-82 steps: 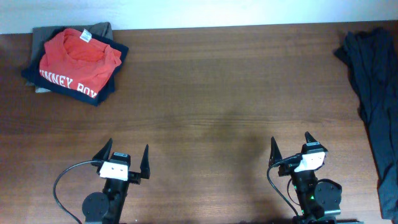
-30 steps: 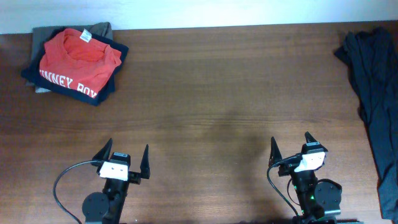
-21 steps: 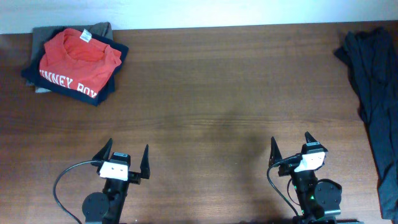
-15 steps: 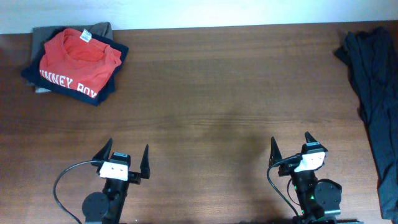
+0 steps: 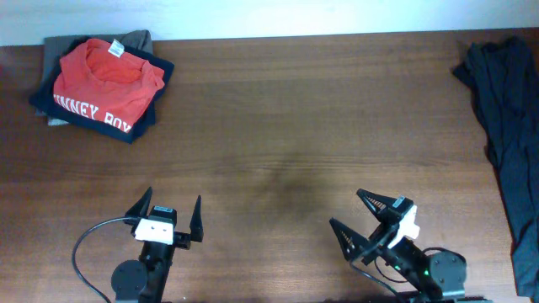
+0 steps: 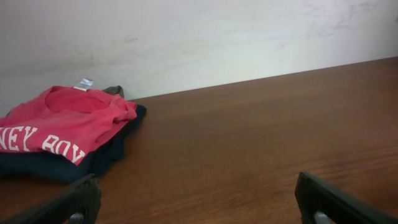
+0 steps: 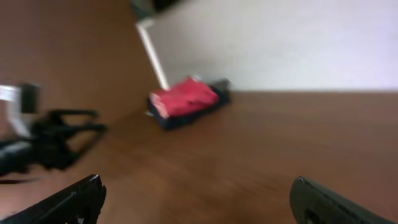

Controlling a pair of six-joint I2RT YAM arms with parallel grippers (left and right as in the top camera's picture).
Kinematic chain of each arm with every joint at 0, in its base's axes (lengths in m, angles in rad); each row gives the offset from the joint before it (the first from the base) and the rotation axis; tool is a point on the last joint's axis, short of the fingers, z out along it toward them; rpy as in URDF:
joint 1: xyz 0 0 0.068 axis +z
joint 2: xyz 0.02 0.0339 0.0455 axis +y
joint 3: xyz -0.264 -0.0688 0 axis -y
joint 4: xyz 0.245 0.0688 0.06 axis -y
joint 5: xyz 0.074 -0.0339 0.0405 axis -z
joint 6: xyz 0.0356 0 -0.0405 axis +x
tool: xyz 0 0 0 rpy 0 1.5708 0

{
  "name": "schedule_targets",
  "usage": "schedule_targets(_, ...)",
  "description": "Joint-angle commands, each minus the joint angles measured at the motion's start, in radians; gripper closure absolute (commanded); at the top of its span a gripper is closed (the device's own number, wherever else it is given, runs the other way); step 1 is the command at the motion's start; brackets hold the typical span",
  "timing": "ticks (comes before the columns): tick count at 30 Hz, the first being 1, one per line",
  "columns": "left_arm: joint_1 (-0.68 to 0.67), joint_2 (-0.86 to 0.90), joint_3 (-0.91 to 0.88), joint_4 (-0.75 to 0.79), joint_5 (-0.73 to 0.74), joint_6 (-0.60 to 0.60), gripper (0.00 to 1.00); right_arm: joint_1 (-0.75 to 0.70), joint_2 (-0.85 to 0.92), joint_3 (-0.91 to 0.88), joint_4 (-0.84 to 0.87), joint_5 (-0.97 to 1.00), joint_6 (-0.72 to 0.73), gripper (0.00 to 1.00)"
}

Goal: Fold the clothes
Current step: 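Open the right gripper and turn it toward the dark garment at right, then reach the right gripper to the dark garment at the right edge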

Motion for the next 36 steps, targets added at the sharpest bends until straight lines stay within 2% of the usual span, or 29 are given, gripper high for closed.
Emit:
schedule_targets(1,0.006,-0.008,-0.006,-0.004,-0.01,0.016,0.01,-0.006,-0.008,-0.004,0.13,-0.103,0.079,0.01)
schedule_targets(7,0.006,-0.008,-0.006,-0.003,-0.01,0.016,0.01,-0.007,0.025,0.084,0.165,0.077,0.055,0.01)
schedule_targets(12,0.006,-0.008,-0.006,-0.004,-0.01,0.016,0.01,-0.007,0.195,0.266,0.058,0.252,-0.105,0.01)
schedule_targets(16,0.006,-0.008,-0.006,-0.004,-0.01,0.016,0.01,-0.007,0.458,0.496,-0.102,0.48,-0.238,0.01)
schedule_targets(20,0.006,-0.008,-0.006,-0.004,-0.01,0.016,0.01,-0.02,0.775,0.751,-0.245,0.696,-0.245,0.01)
schedule_targets(25,0.006,-0.008,-0.006,-0.004,-0.01,0.016,0.01,-0.139,1.199,1.126,-0.424,0.706,-0.245,0.01)
schedule_targets(29,0.006,-0.008,-0.006,-0.004,-0.01,0.016,0.0,-0.235,1.455,1.392,-0.564,0.705,-0.245,0.01)
schedule_targets(32,0.006,-0.008,-0.006,-0.003,-0.01,0.016,0.01,-0.29,1.583,1.526,-0.613,0.725,-0.253,0.01)
schedule_targets(36,0.006,-0.008,-0.006,-0.004,-0.01,0.016,0.01,-0.36,1.706,1.585,-0.569,0.748,-0.253,0.01)
